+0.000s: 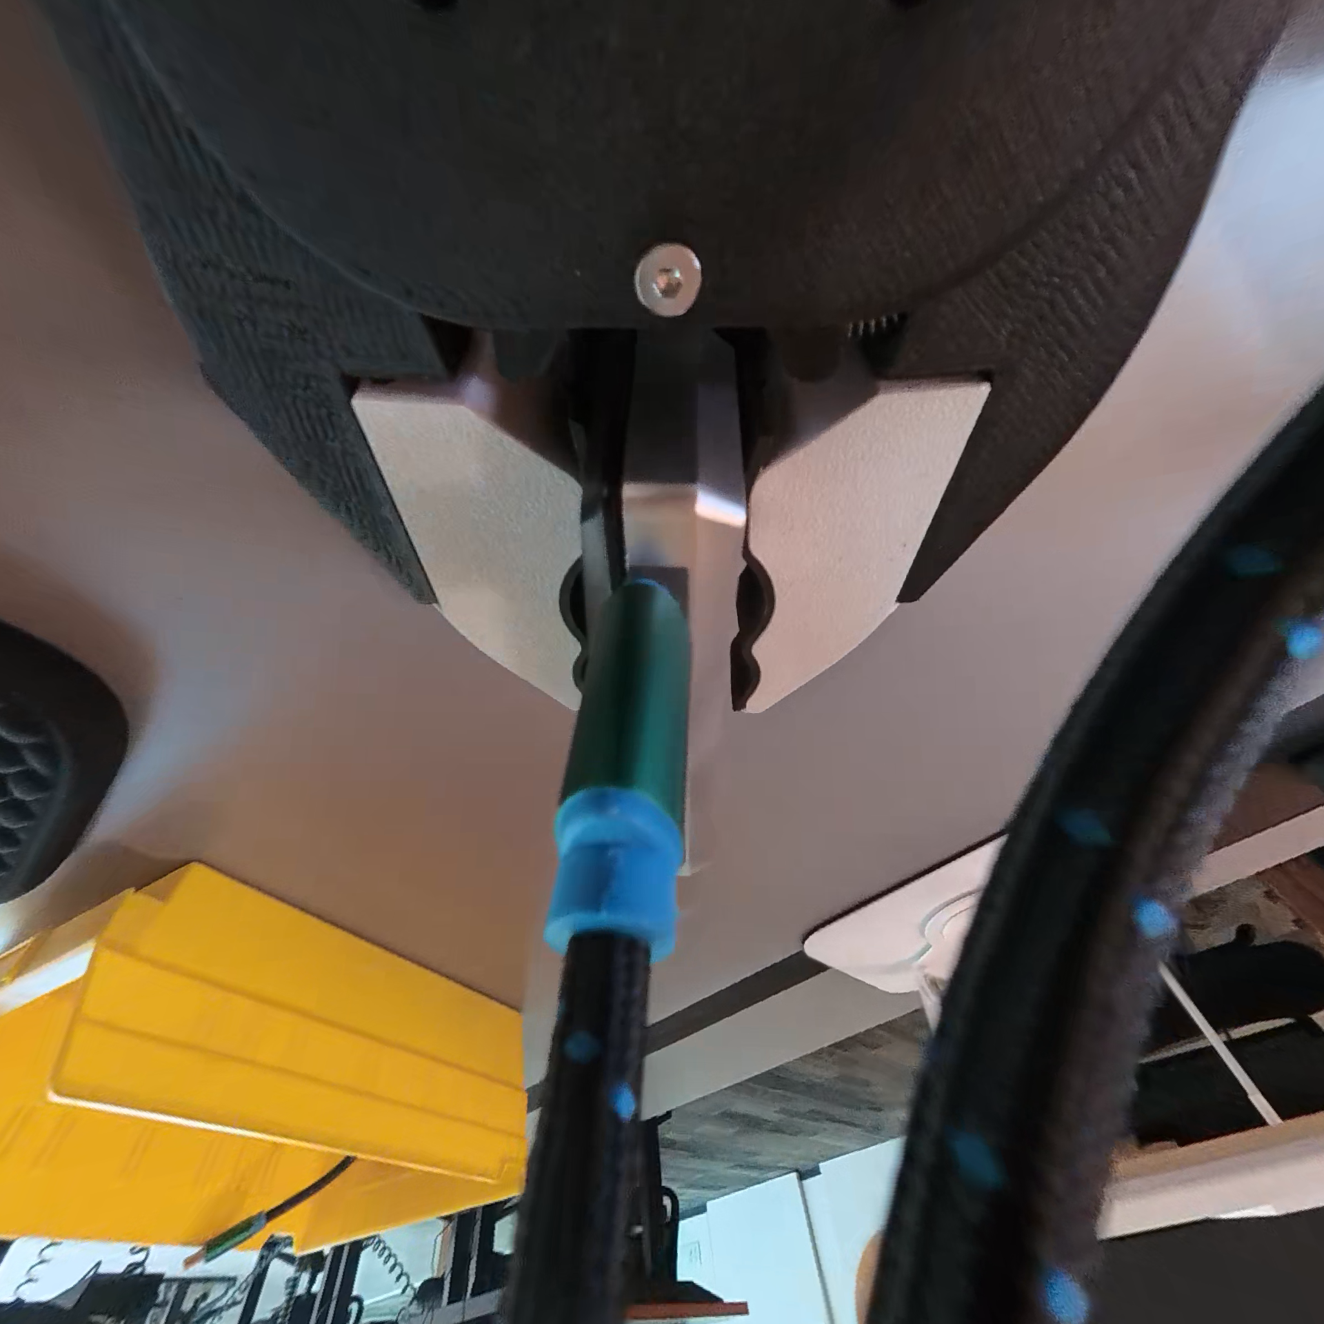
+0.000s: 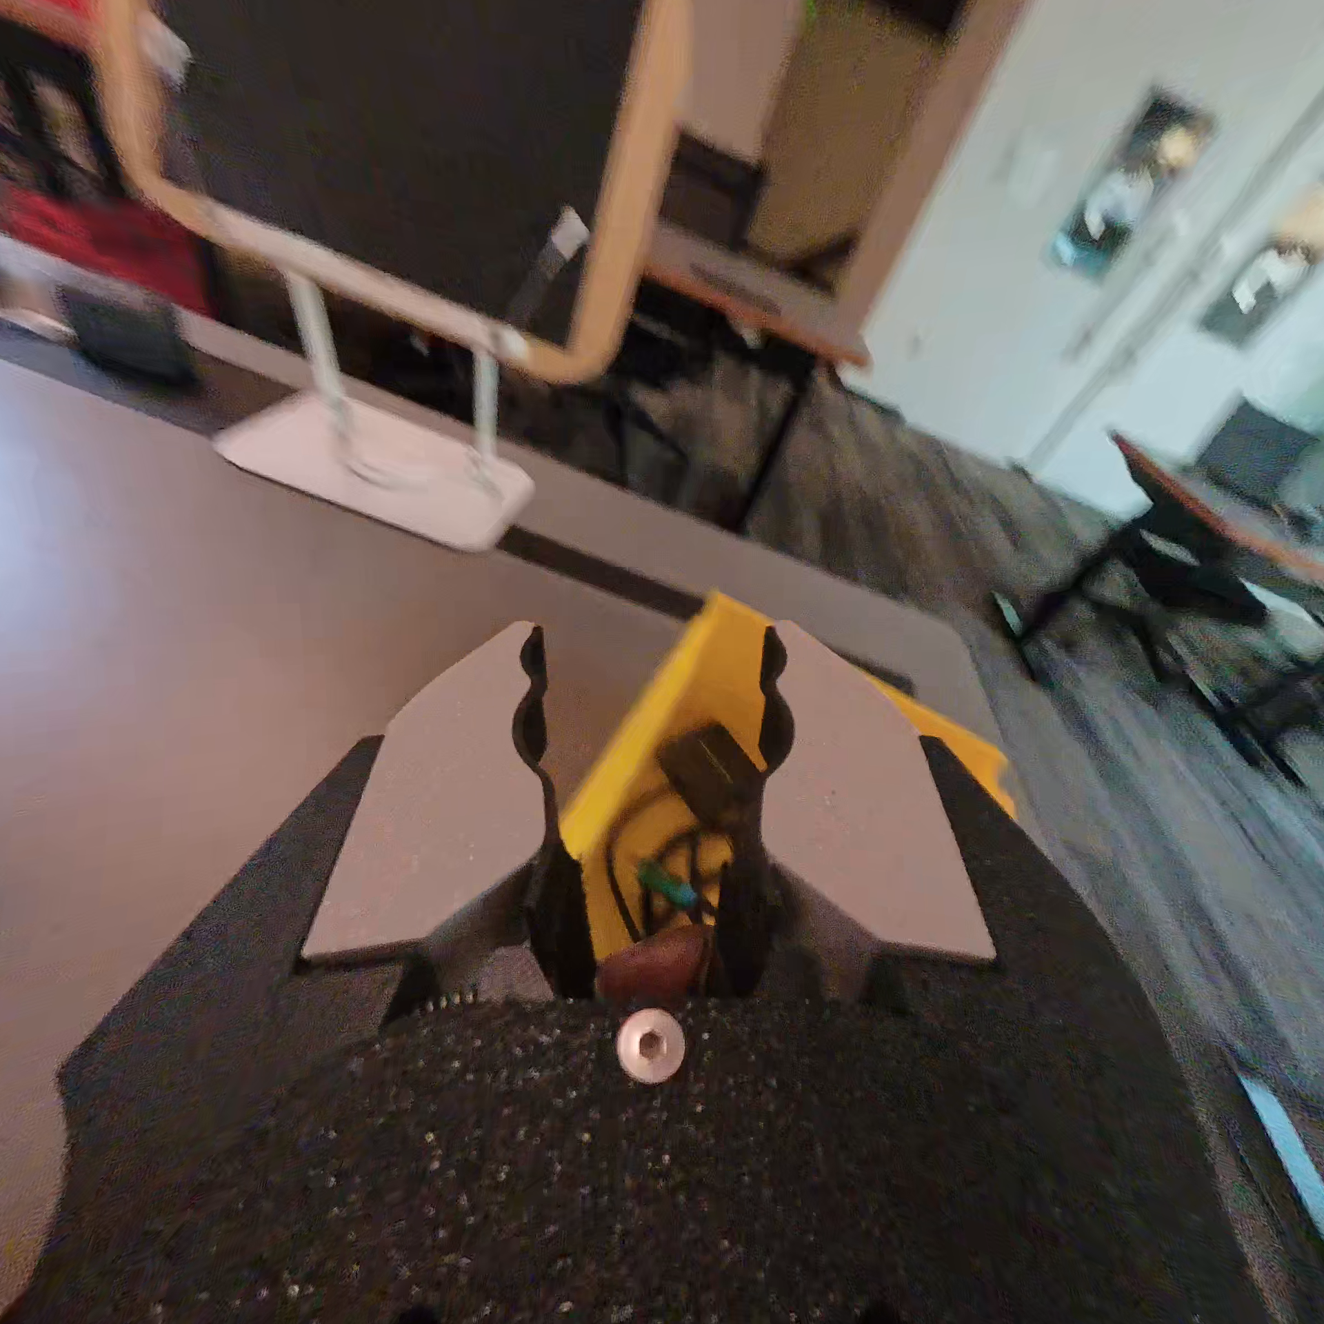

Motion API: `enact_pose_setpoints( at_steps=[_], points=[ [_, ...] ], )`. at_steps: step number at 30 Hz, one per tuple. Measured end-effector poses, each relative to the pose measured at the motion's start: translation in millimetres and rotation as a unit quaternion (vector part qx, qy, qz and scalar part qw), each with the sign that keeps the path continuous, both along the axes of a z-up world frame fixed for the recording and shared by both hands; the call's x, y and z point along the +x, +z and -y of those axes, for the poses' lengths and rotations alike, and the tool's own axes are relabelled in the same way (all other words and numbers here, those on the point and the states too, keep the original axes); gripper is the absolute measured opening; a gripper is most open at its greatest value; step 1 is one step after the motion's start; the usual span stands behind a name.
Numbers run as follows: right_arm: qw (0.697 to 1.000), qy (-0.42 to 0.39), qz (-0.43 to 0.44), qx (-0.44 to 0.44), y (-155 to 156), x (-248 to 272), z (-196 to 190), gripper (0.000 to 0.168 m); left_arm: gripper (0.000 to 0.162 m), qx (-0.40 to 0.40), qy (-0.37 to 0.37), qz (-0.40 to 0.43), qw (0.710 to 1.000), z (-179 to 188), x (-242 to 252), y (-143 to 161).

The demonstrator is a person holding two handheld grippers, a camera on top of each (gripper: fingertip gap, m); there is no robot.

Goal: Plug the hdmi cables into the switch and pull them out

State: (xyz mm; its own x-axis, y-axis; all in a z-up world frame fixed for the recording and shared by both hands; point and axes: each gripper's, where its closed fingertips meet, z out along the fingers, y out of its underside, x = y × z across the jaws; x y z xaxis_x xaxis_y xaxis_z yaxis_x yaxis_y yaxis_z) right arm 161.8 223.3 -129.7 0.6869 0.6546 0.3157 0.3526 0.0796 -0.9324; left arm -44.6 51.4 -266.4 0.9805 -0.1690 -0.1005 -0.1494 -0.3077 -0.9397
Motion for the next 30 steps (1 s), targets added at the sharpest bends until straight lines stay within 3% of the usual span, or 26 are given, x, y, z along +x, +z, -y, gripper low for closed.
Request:
enact_pose_setpoints(
  at_steps=[2, 4, 6, 8, 10, 12, 14, 16, 20, 25, 27, 28, 29, 30],
  points=[
    [0.981, 0.168, -0.079, 0.052, 25.6, -44.9, 49.4, 0.049, 0.036, 0.003, -0.002, 0.009, 1.000, -0.3, 0.7, 1.1],
    [0.935, 0.319, -0.140, 0.069, 36.1, -80.8, 104.1, 0.036, 0.037, 0.005, -0.001, 0.011, 1.000, -0.4, 0.2, 1.5],
    [0.887, 0.425, -0.176, 0.044, 31.1, -113.9, 147.3, 0.026, 0.037, 0.008, 0.002, 0.012, 1.000, -0.6, -0.5, 2.2],
    [0.860, 0.482, -0.163, -0.038, 5.4, -149.3, 178.4, 0.028, 0.037, 0.011, 0.008, 0.010, 1.000, -1.1, -1.6, 2.8],
    [0.851, 0.499, -0.124, -0.103, -26.2, -181.6, 201.7, 0.047, 0.036, 0.012, 0.012, 0.003, 1.000, -1.9, -1.5, 2.2],
    [0.854, 0.497, -0.101, -0.118, -45.3, -203.3, 215.0, 0.053, 0.036, 0.007, 0.012, -0.013, 1.000, -2.8, 0.8, -0.8],
    [0.855, 0.495, -0.104, -0.119, -50.1, -214.0, 223.2, 0.041, 0.036, -0.001, 0.012, -0.043, 0.999, -4.1, 4.6, -5.4],
    [0.864, 0.481, -0.107, -0.102, -52.7, -217.7, 222.2, 0.005, 0.036, -0.015, 0.010, -0.075, 0.997, -5.3, 8.7, -12.6],
    [0.885, 0.453, -0.087, -0.060, -58.3, -212.7, 214.5, 0.002, 0.036, -0.042, 0.026, -0.084, 0.995, -8.0, 7.9, -23.4],
    [0.881, 0.454, -0.115, -0.060, -49.4, -208.7, 214.4, 0.000, 0.037, -0.048, 0.011, -0.060, 0.997, -8.7, 17.8, -23.9],
    [0.879, 0.444, -0.161, -0.060, -34.5, -200.3, 206.2, 0.001, 0.036, -0.061, 0.008, -0.065, 0.996, -8.2, 18.0, -30.3],
    [0.860, 0.425, -0.280, -0.027, 10.3, -174.3, 190.4, 0.000, 0.037, -0.091, 0.022, -0.096, 0.991, -4.5, 7.5, -43.9],
    [0.844, 0.403, -0.354, -0.016, 49.2, -139.7, 169.0, 0.000, 0.037, -0.094, 0.047, -0.136, 0.985, -2.3, -5.9, -45.2],
    [0.826, 0.395, -0.403, -0.001, 79.9, -105.0, 152.9, 0.000, 0.037, -0.088, 0.049, -0.119, 0.988, -2.5, -8.4, -43.2]
  ],
)
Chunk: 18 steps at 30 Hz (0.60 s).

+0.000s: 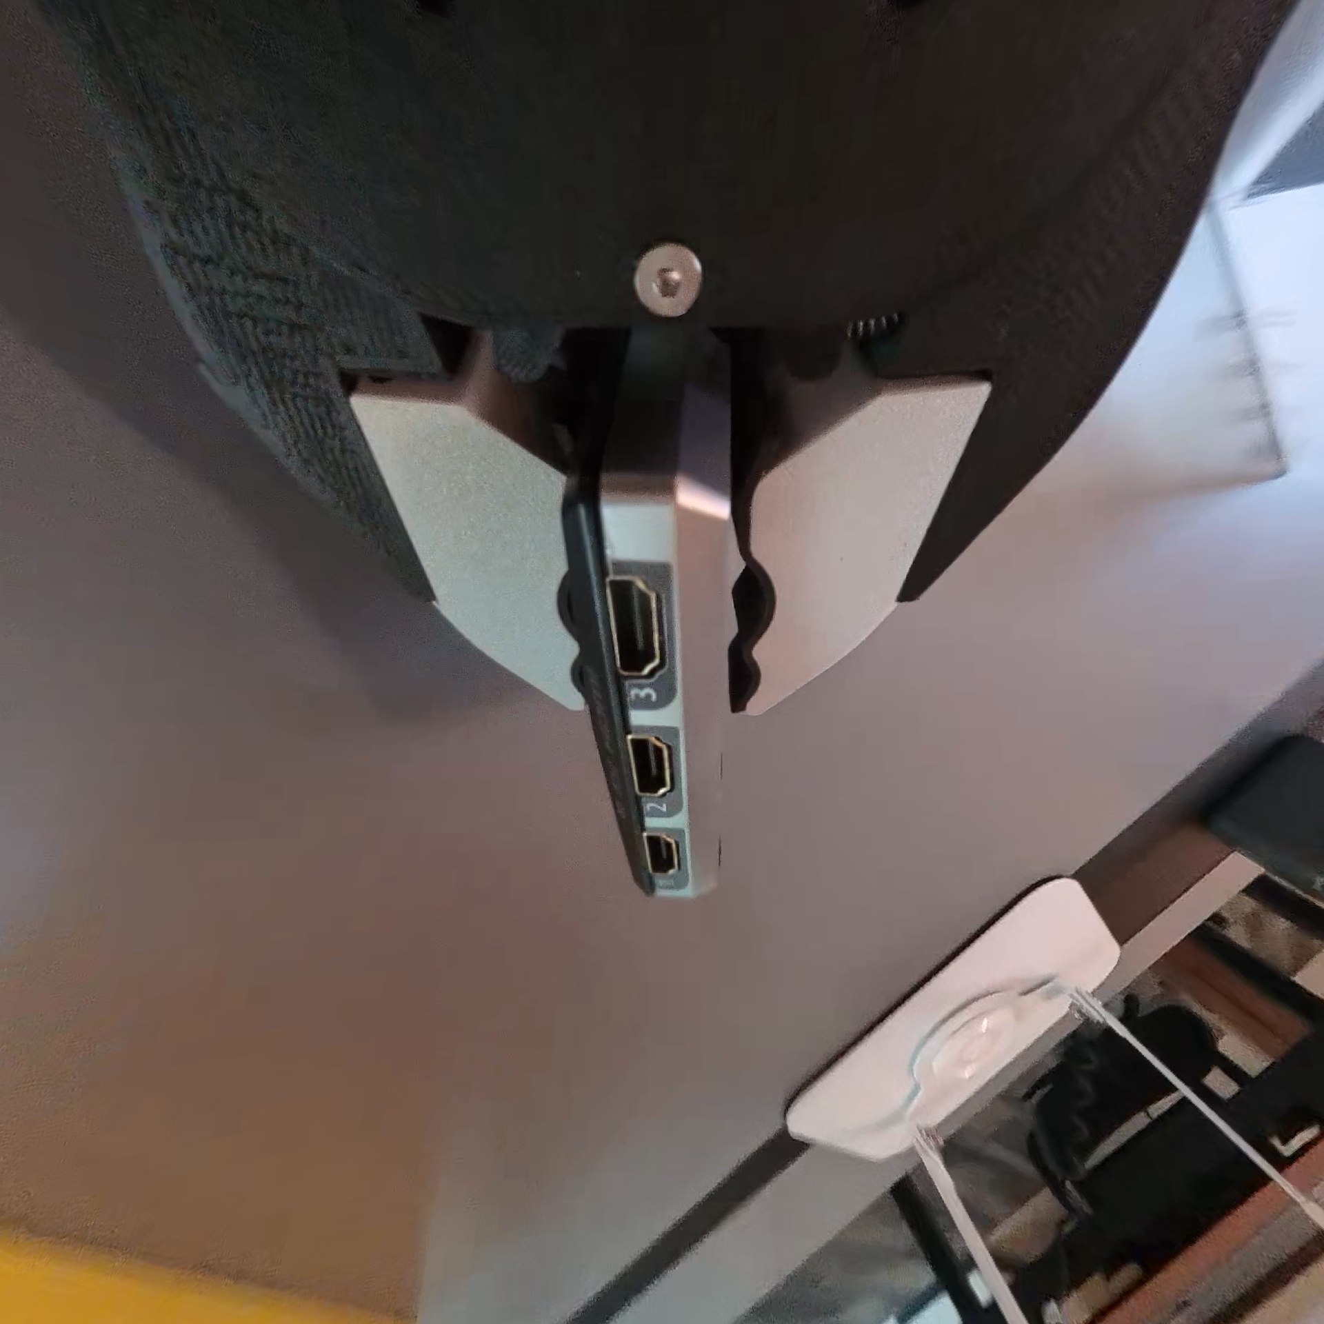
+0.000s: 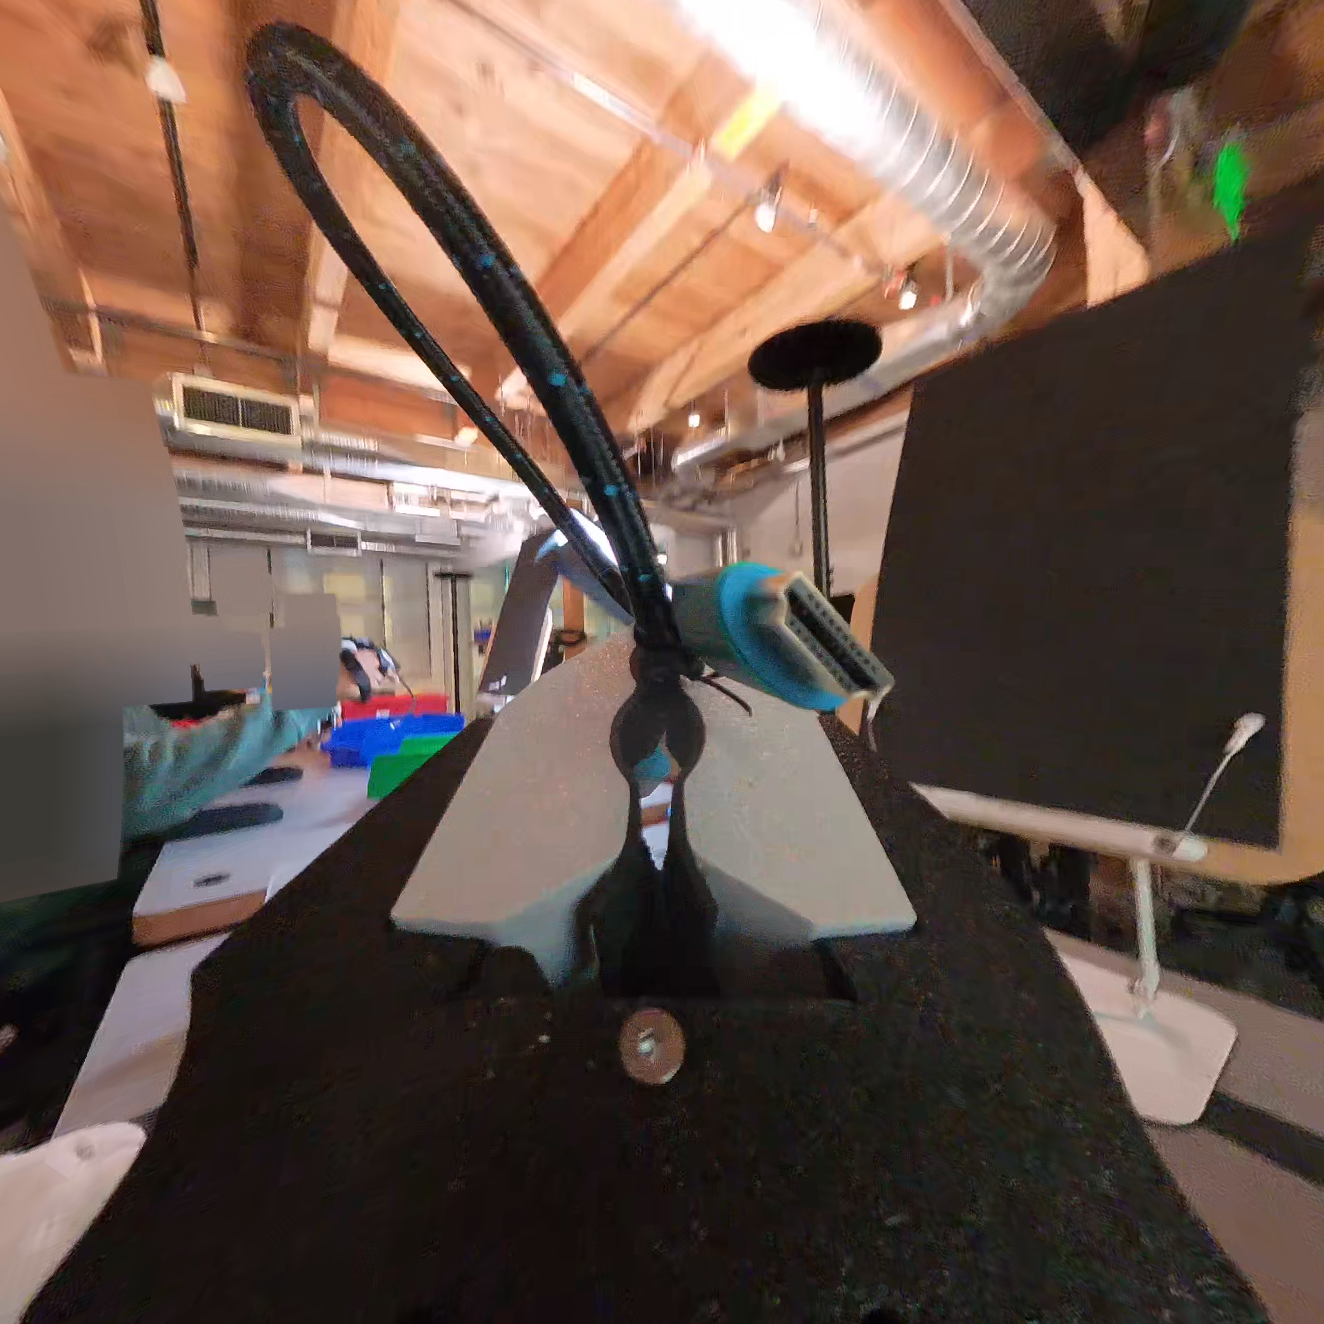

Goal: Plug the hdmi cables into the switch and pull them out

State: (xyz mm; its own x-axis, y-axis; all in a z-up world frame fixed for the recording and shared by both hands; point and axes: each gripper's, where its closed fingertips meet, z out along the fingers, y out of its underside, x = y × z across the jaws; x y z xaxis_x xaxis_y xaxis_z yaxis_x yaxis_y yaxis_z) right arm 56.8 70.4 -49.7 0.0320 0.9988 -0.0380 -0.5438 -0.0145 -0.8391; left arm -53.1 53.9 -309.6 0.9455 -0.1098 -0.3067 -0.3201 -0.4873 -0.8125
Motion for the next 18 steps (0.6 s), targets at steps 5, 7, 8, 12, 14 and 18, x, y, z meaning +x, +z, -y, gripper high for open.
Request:
enact_pose_setpoints(
  at_steps=[5, 7, 8, 12, 14, 18],
  points=[
    [0.984, -0.101, 0.118, 0.084, 5.3, 32.9, -27.3, 0.000, 0.037, 0.015, 0.011, 0.046, 0.999, -5.4, -5.1, 8.2],
    [0.971, -0.143, 0.173, 0.079, -7.0, 44.8, -46.5, 0.000, 0.037, 0.023, 0.004, 0.047, 0.999, -1.7, -3.5, 10.2],
    [0.958, -0.169, 0.221, 0.068, -19.1, 51.6, -62.2, 0.000, 0.037, 0.027, 0.001, 0.046, 0.999, -0.3, -2.3, 11.1],
    [0.869, -0.313, 0.379, -0.044, -75.7, 106.7, -138.2, 0.000, 0.037, 0.024, -0.006, 0.035, 0.999, -0.3, 0.7, 10.8],
    [0.823, -0.331, 0.444, -0.123, -111.3, 135.7, -159.3, 0.000, 0.037, 0.026, -0.011, 0.037, 0.999, -0.6, 3.5, 11.4],
    [0.702, -0.324, 0.571, -0.275, -186.5, 175.7, -176.3, 0.092, 0.037, 0.032, -0.010, 0.048, 0.998, -0.2, 3.2, 13.9]
  ],
)
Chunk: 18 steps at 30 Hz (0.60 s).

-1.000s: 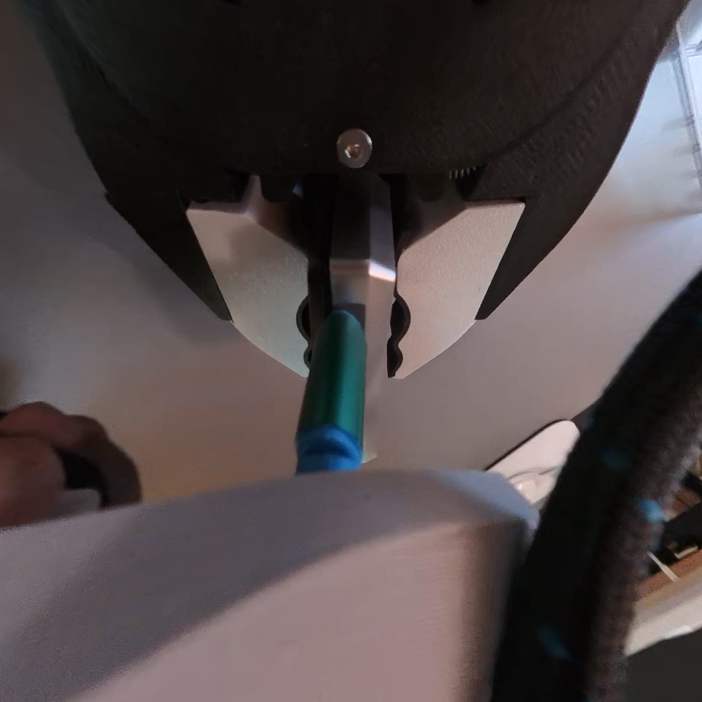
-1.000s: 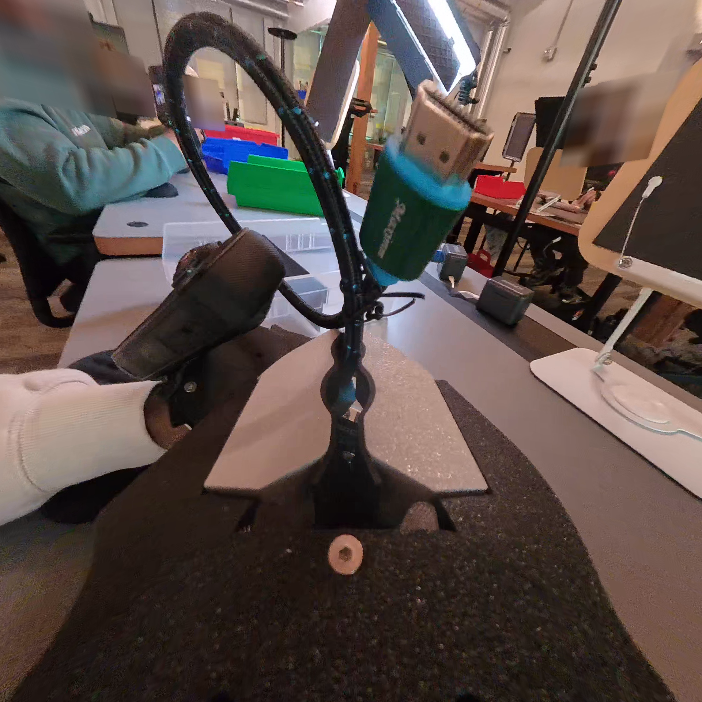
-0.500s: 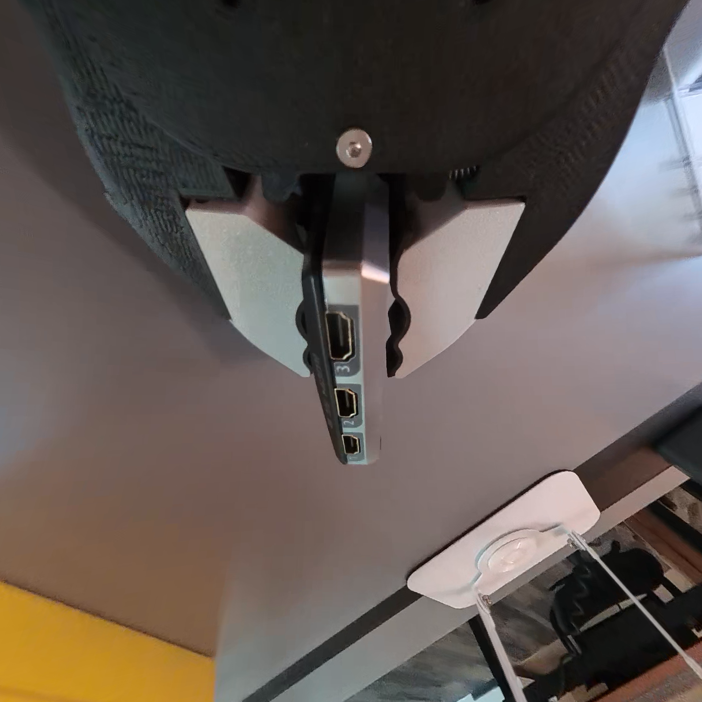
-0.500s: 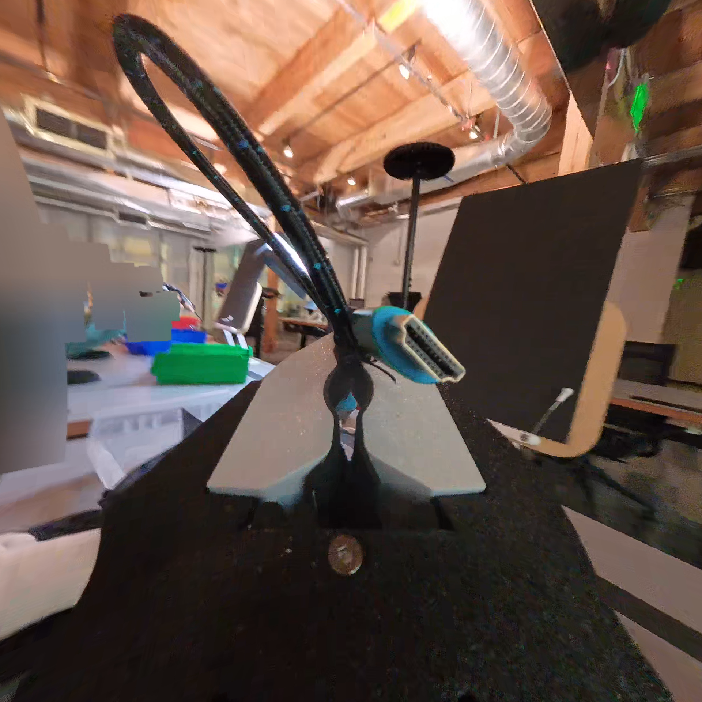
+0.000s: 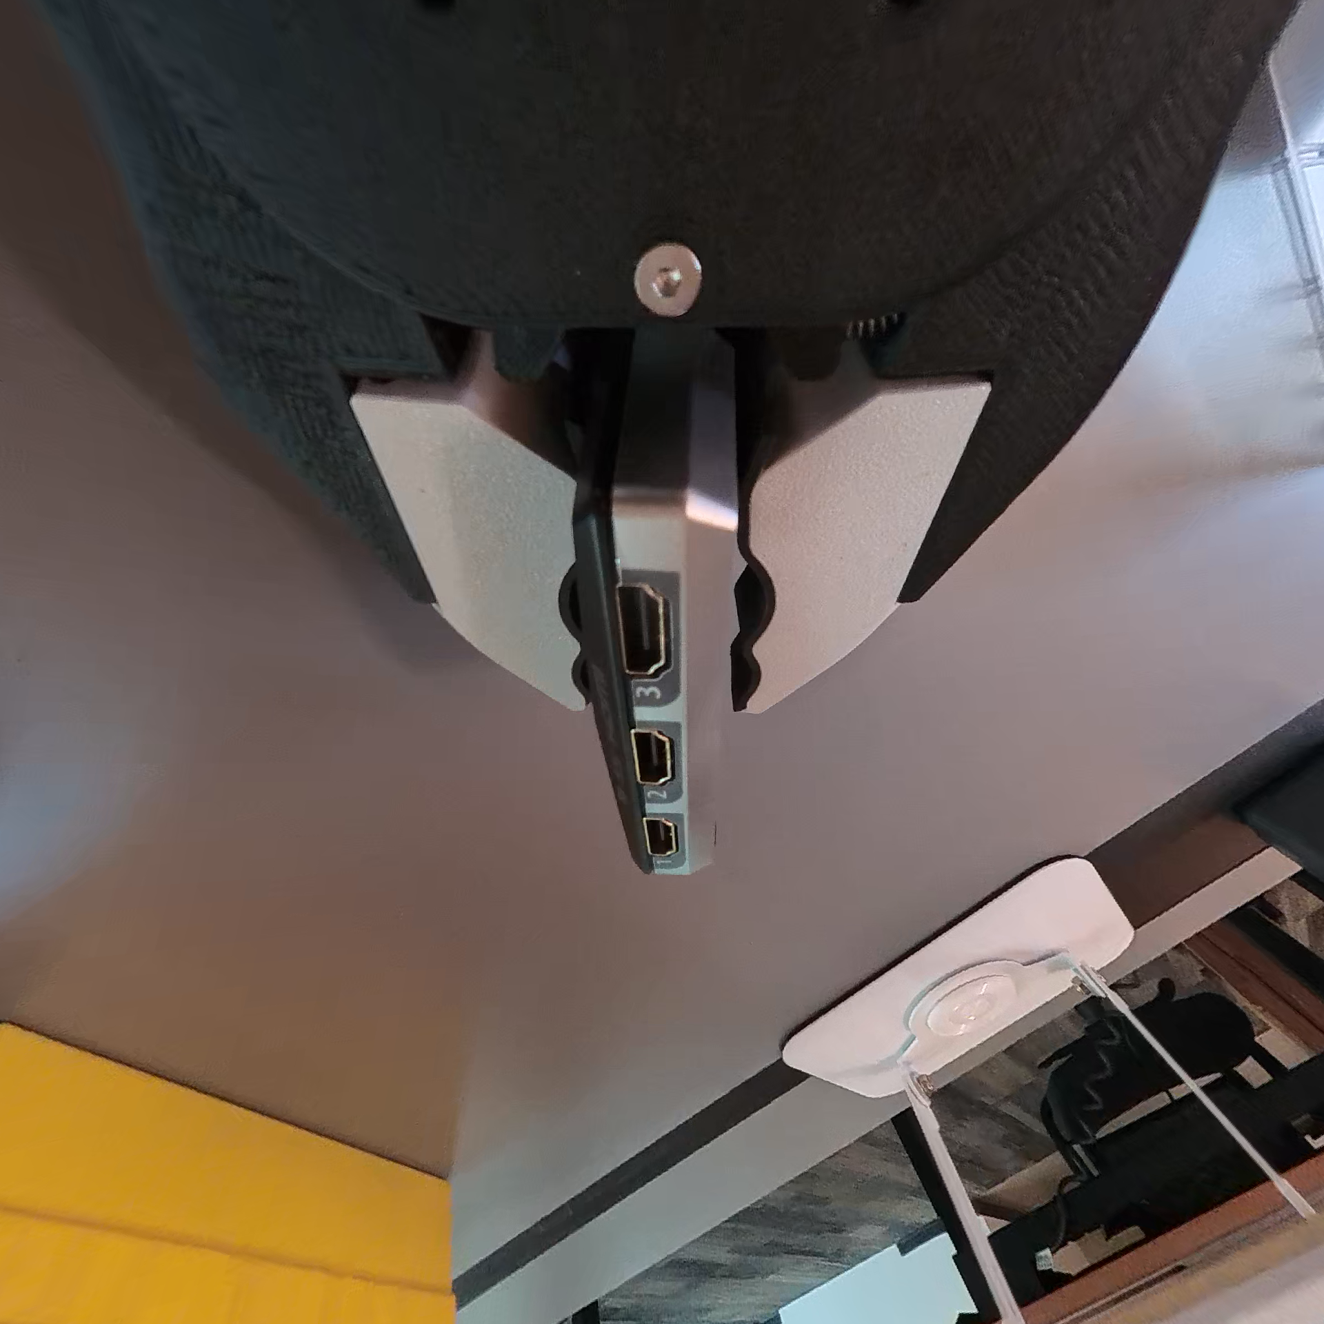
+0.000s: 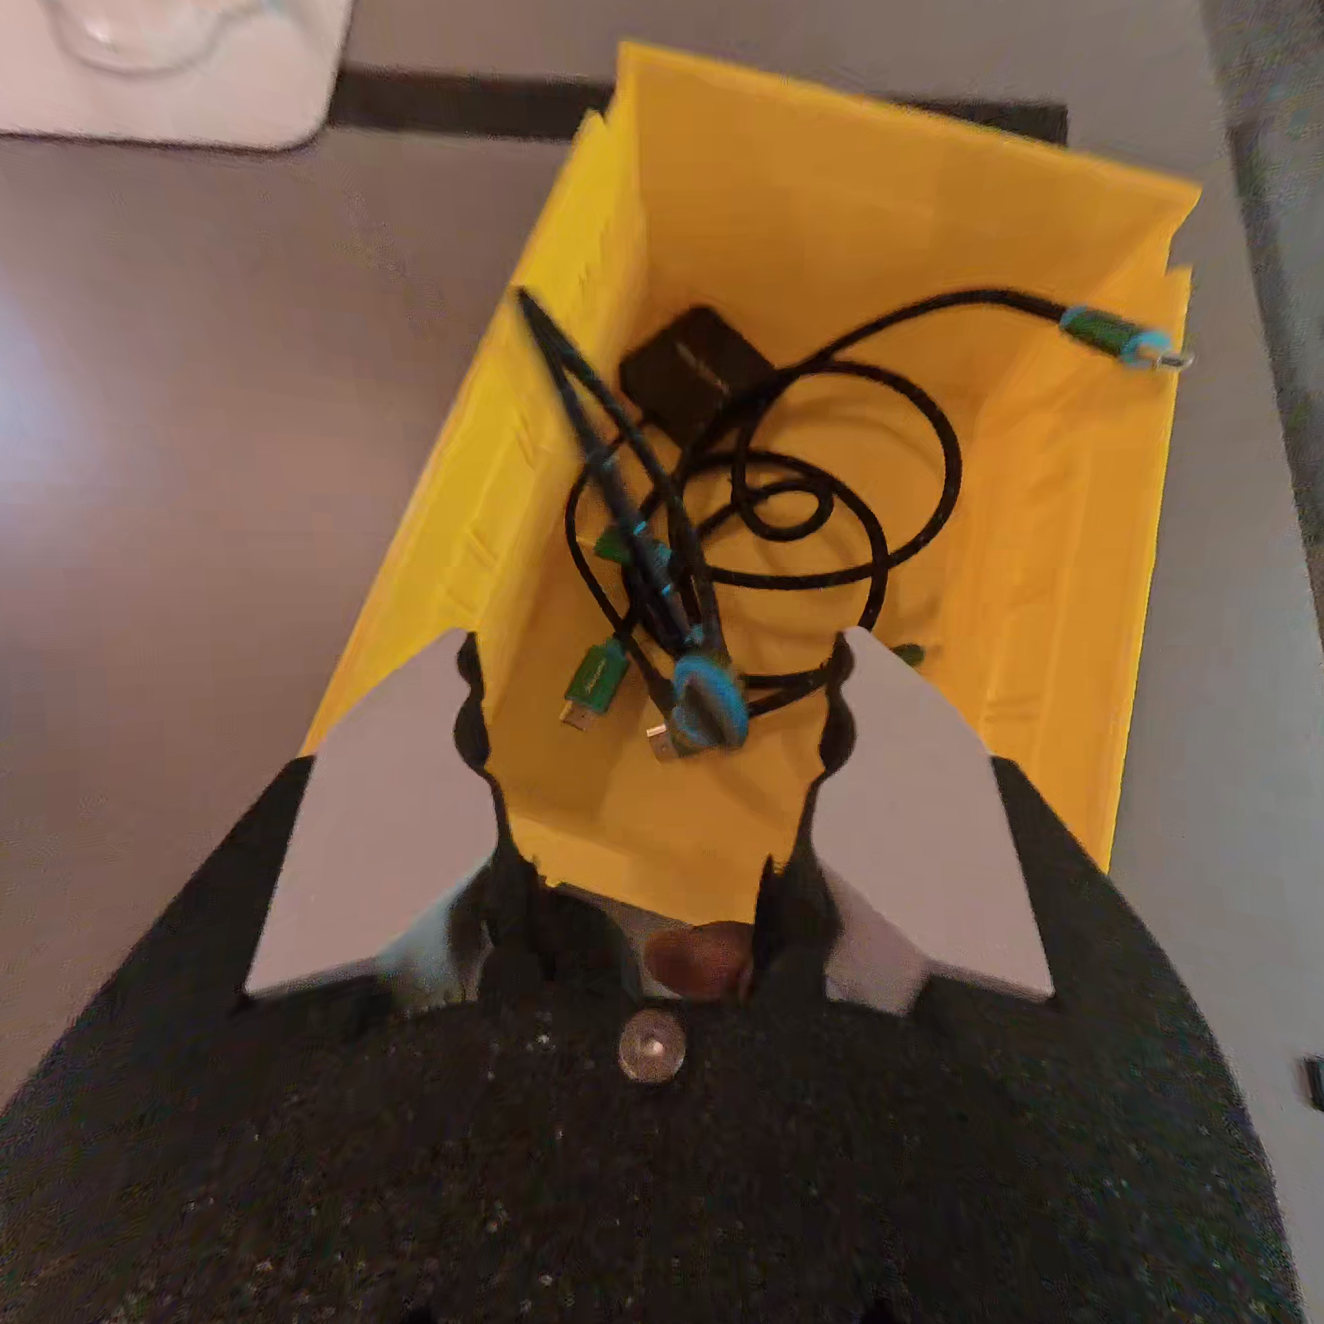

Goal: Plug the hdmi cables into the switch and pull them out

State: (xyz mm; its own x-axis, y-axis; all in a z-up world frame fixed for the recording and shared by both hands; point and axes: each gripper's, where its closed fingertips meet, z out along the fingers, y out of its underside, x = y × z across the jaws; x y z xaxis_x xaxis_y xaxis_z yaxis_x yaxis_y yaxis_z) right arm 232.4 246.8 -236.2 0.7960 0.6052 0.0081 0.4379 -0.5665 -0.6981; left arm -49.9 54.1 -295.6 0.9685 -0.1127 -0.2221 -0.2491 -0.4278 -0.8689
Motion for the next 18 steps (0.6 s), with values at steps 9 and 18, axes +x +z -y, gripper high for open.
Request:
enact_pose_setpoints(
  at_steps=[9, 18],
  points=[
    [0.919, 0.130, -0.174, 0.329, 134.8, -88.7, 57.9, 0.080, 0.037, 0.147, 0.021, 0.123, 0.981, 3.6, -12.3, 50.4],
    [0.766, 0.615, -0.166, 0.087, -0.4, -261.0, 239.2, 0.108, 0.037, 0.372, -0.028, 0.333, 0.866, 39.3, -32.7, 127.0]
  ],
)
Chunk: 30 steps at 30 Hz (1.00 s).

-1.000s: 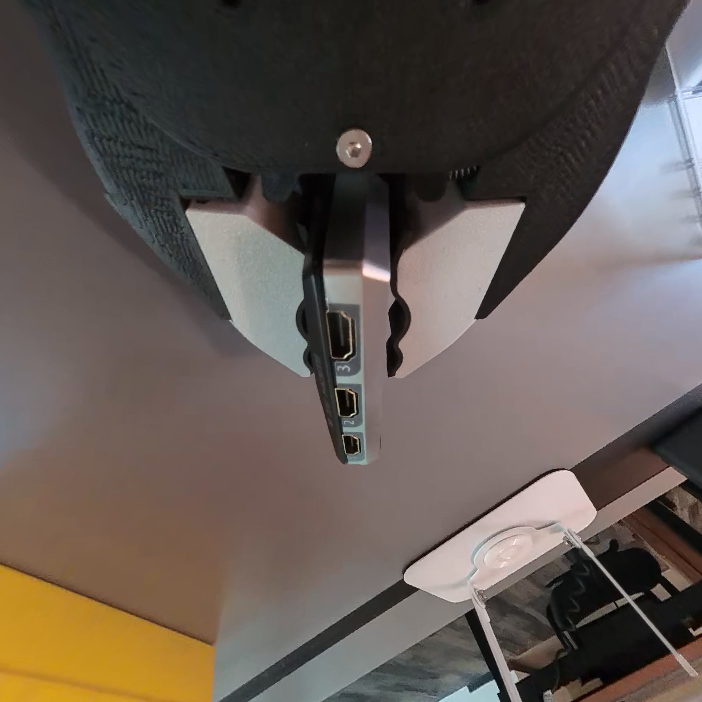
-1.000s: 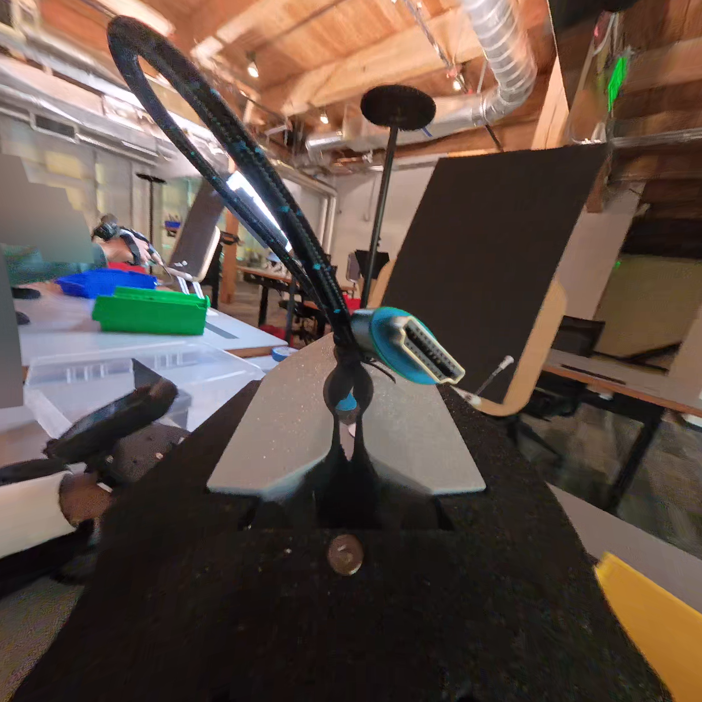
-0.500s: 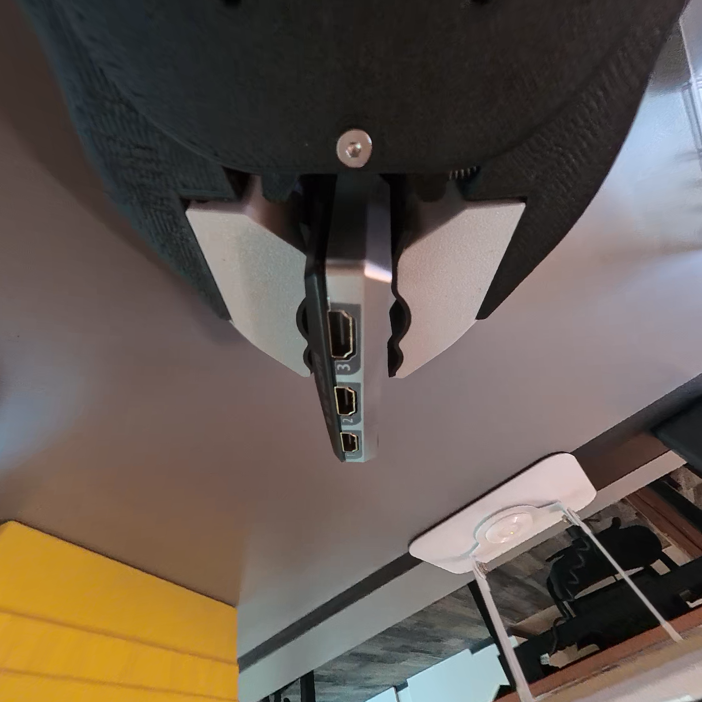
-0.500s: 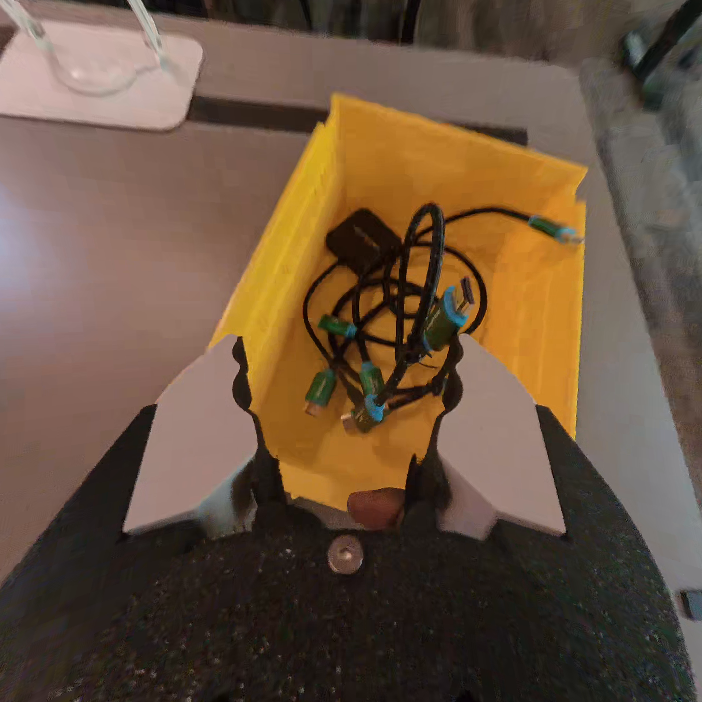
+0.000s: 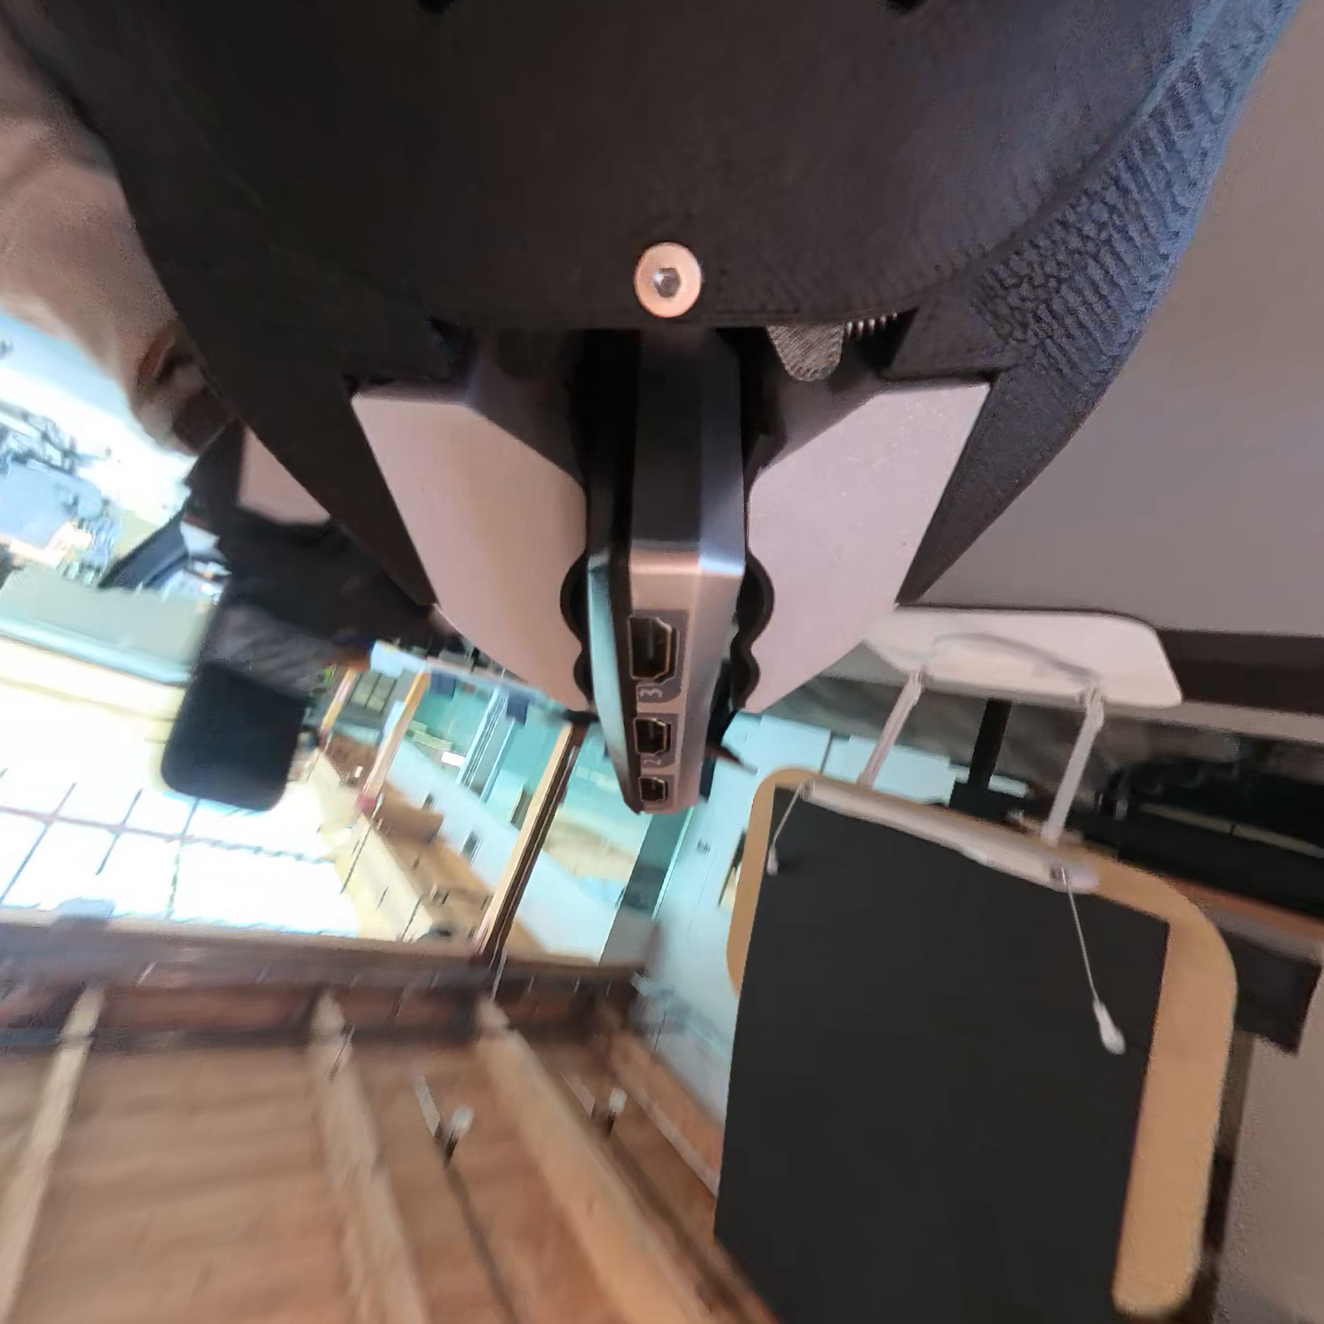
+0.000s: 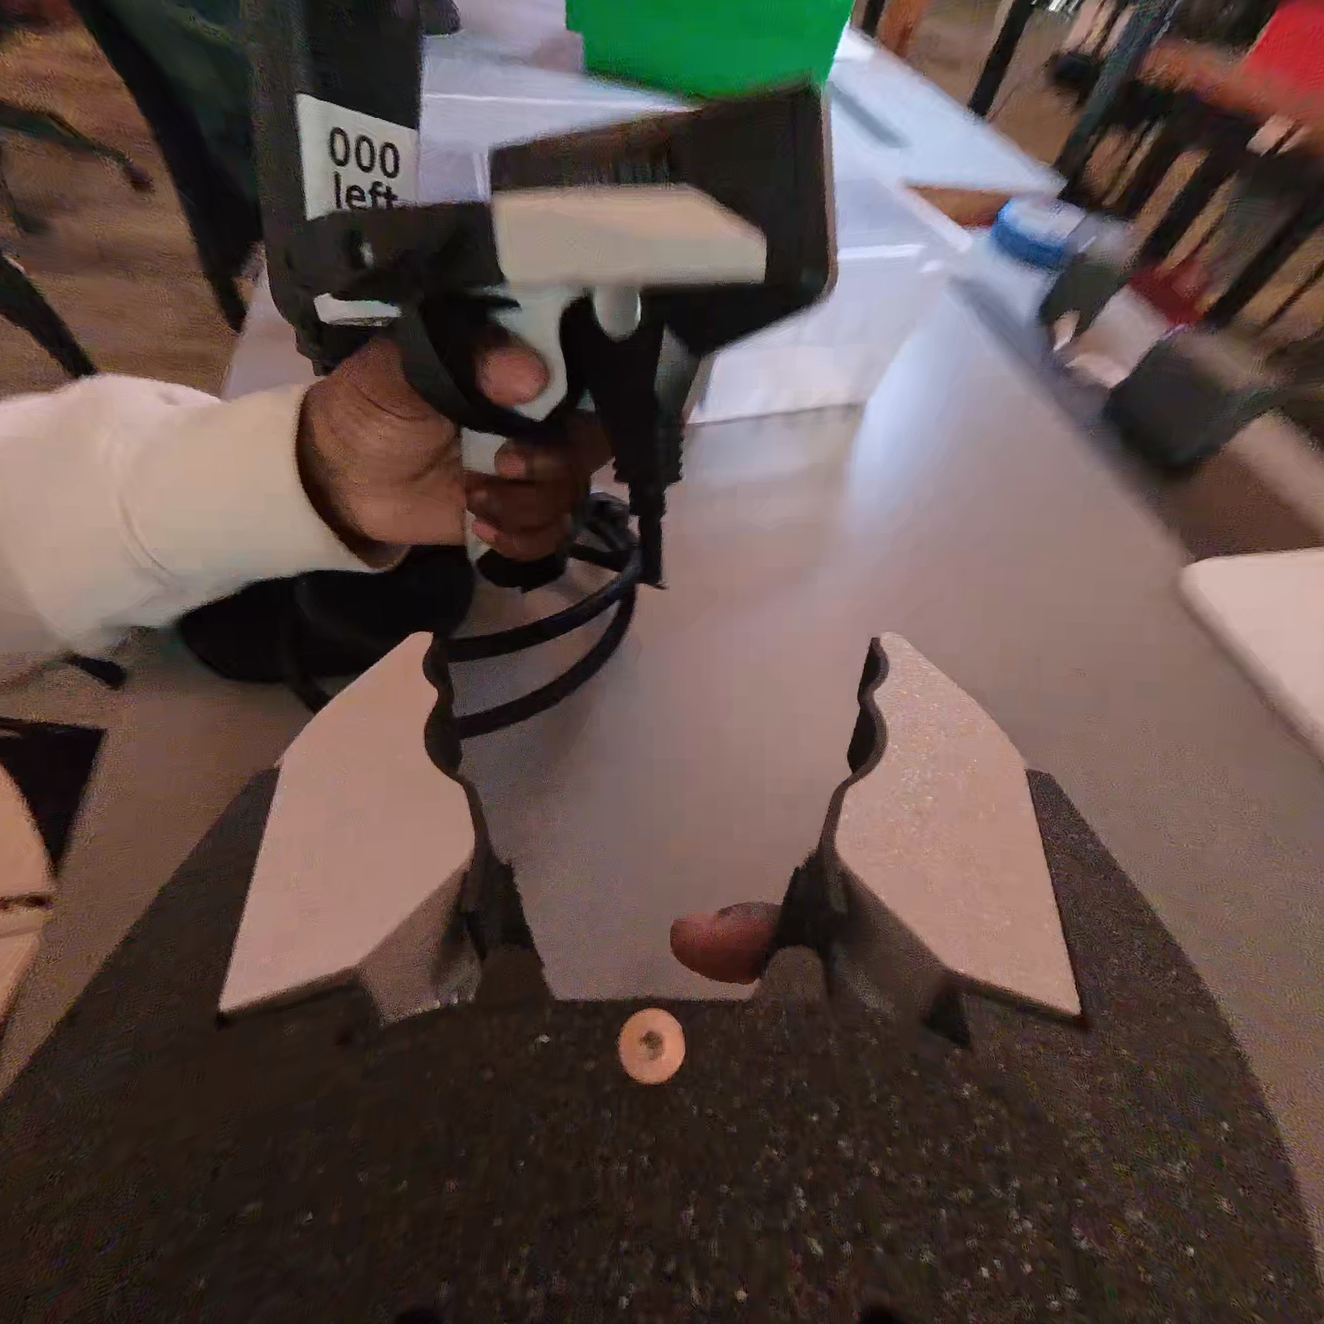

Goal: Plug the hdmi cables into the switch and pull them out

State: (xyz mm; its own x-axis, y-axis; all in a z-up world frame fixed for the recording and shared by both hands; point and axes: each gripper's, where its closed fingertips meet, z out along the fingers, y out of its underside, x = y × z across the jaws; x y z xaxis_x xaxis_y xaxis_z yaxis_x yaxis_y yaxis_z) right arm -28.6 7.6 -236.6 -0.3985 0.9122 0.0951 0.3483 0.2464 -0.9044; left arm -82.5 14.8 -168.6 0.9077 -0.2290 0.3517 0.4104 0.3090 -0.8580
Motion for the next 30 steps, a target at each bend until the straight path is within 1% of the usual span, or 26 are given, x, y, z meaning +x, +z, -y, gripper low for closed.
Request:
enact_pose_setpoints(
  at_steps=[2, 3, 5, 7, 9, 10, 11, 13, 15, 17, 19, 20, 22, 24, 26, 27, 29, 30],
  points=[
    [0.988, 0.017, 0.064, -0.142, -27.8, -14.5, 25.8, 0.113, 0.037, 0.042, 0.006, -0.003, 0.999, 9.2, -1.6, 11.9],
    [0.980, 0.023, 0.087, -0.179, -37.8, -18.6, 36.0, 0.113, 0.037, 0.056, 0.004, -0.009, 0.998, 12.2, 0.5, 16.0],
    [0.978, 0.022, 0.114, -0.173, -56.1, -24.6, 44.7, 0.116, 0.037, 0.079, -0.018, -0.018, 0.997, 15.7, 9.4, 21.6],
    [0.973, 0.040, 0.124, -0.189, -60.6, -28.6, 58.2, 0.102, 0.036, 0.102, -0.046, -0.029, 0.993, 19.2, 21.4, 26.9],
    [0.968, 0.040, 0.112, -0.220, -58.5, -35.0, 65.1, 0.081, 0.036, 0.134, -0.077, -0.047, 0.987, 26.7, 34.6, 34.2],
    [0.968, 0.034, 0.100, -0.225, -56.4, -37.8, 64.4, 0.080, 0.036, 0.145, -0.082, -0.058, 0.984, 29.4, 38.5, 36.3],
    [0.972, 0.028, 0.088, -0.218, -55.5, -40.6, 61.9, 0.083, 0.036, 0.149, -0.077, -0.068, 0.984, 30.6, 39.1, 37.2],
    [0.983, 0.019, 0.044, -0.176, -51.0, -44.7, 57.7, 0.089, 0.036, 0.155, -0.081, -0.073, 0.982, 32.7, 40.1, 38.2],
    [0.989, 0.022, 0.015, -0.146, -46.1, -44.6, 57.8, 0.087, 0.036, 0.167, -0.107, -0.070, 0.978, 37.0, 44.6, 40.7],
    [0.986, 0.043, 0.021, -0.158, -42.8, -40.3, 63.4, 0.079, 0.036, 0.184, -0.126, -0.063, 0.973, 42.6, 46.8, 44.1],
    [0.977, 0.063, 0.047, -0.199, -44.6, -35.8, 69.1, 0.078, 0.035, 0.192, -0.154, -0.055, 0.968, 46.1, 50.9, 45.3],
    [0.971, 0.066, 0.065, -0.219, -47.7, -34.7, 70.2, 0.079, 0.036, 0.186, -0.163, -0.064, 0.967, 45.3, 54.9, 43.9],
    [0.964, 0.065, 0.105, -0.237, -56.5, -32.1, 70.6, 0.079, 0.036, 0.160, -0.164, -0.117, 0.966, 39.9, 69.1, 36.3],
    [0.970, 0.070, 0.108, -0.205, -61.8, -30.6, 69.3, 0.077, 0.036, 0.143, -0.179, -0.173, 0.958, 38.0, 87.3, 28.3],
    [0.981, 0.073, 0.096, -0.150, -65.3, -29.2, 66.2, 0.071, 0.036, 0.154, -0.193, -0.195, 0.949, 42.5, 96.7, 27.9],
    [0.987, 0.063, 0.097, -0.112, -70.8, -29.3, 60.5, 0.056, 0.036, 0.166, -0.206, -0.189, 0.946, 47.3, 98.5, 30.6],
    [0.995, 0.045, 0.074, -0.049, -72.7, -32.8, 52.7, 0.034, 0.035, 0.177, -0.233, -0.167, 0.941, 52.8, 98.9, 33.5],
    [0.998, 0.034, 0.056, -0.019, -71.4, -35.1, 49.9, 0.026, 0.036, 0.185, -0.249, -0.162, 0.937, 56.4, 100.5, 34.9]
  ],
)
